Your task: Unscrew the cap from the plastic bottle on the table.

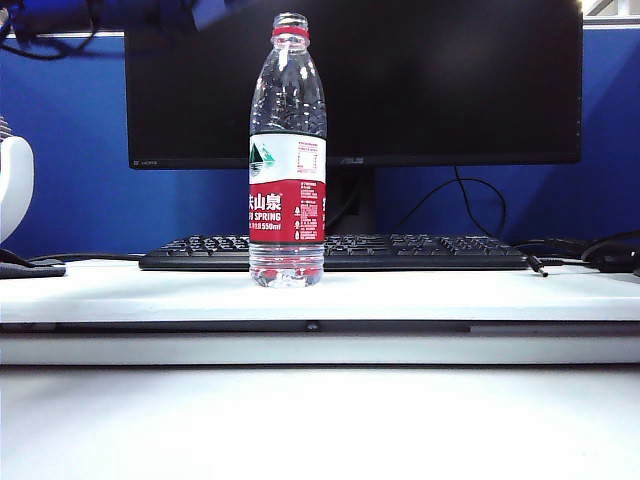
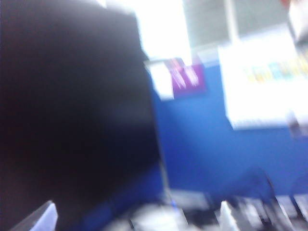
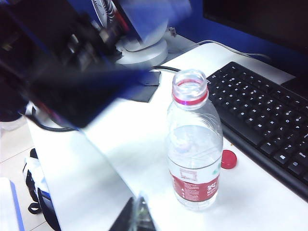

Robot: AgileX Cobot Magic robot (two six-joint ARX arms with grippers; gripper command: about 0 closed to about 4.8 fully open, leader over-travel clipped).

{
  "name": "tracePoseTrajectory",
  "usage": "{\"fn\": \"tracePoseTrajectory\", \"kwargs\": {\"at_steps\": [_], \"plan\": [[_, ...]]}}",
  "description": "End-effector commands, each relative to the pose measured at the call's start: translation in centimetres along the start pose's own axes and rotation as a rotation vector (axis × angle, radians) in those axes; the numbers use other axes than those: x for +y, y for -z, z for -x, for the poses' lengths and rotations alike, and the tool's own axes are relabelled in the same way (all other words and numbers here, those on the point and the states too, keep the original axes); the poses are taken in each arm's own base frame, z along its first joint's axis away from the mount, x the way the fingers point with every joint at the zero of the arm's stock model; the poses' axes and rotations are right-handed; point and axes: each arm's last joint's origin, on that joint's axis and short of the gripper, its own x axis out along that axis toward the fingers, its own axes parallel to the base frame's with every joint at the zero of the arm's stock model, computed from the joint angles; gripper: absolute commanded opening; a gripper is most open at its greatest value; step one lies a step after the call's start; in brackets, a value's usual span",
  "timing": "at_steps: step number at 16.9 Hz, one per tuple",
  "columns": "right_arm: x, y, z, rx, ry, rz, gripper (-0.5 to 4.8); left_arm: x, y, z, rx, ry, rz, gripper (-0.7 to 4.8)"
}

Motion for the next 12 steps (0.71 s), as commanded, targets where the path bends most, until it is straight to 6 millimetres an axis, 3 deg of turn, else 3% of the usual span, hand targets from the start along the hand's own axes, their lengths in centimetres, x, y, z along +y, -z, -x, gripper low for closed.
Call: {"fn": "tracePoseTrajectory", "kwargs": {"at_steps": [1,2,3,5,7,9,12], "plan": [[0.2,-0.3,0.3,-0.02,-0.01,0.005,-0.07,-0.1,-3.3,0.3,-0.152,-0.032,-0.01,1.46],[0.2,-0.3,0.4,-0.026,-0.01,0.008,-0.07,-0.2,-4.3,0.5,-0.177,-0.042,-0.019,0.31],[0.3,-0.4,0.6,-0.036,-0.01,0.013,-0.07,-0.3,-4.9,0.7,-0.174,-0.042,0.0,-0.04],[0.5,-0.6,1.1,-0.052,-0.009,0.02,-0.07,-0.5,-6.3,1.3,-0.113,-0.047,0.12,-0.04],[0.9,-0.8,1.9,-0.077,-0.012,0.031,-0.07,-1.5,-9.2,2.9,-0.029,-0.045,0.173,-0.04],[1.4,-1.1,3.1,-0.115,-0.018,0.049,-0.07,-3.6,-13.4,6.1,0.016,-0.11,0.069,-0.04],[2.1,-1.3,4.6,-0.151,-0.017,0.065,-0.07,-6.0,-16.9,10.8,0.065,-0.372,0.015,-0.04]]}}
